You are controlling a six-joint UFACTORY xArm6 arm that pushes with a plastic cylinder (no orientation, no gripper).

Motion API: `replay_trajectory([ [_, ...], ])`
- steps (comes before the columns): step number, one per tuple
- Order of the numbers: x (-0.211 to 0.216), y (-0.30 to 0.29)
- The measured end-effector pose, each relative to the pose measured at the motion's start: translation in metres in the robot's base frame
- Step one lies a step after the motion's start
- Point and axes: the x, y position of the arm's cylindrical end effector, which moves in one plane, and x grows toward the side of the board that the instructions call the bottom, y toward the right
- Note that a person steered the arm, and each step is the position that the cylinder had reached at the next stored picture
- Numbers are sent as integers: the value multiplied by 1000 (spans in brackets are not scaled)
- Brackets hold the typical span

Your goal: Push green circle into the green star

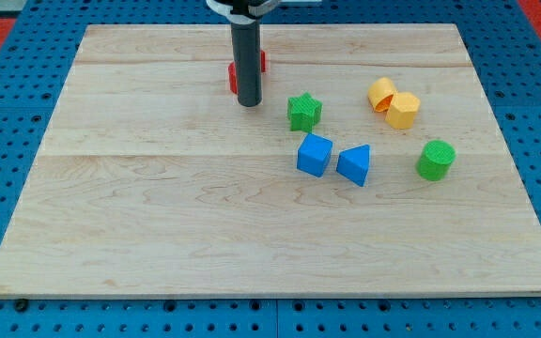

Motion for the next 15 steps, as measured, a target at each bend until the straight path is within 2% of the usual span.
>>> replay_trajectory([
  [2,-33,-23],
  [3,-39,-16],
  [6,-11,126],
  [8,52,136],
  [9,68,173],
  [10,51,254],
  [11,64,301],
  [12,98,334],
  [13,138,324],
  [14,131,272],
  [15,104,231],
])
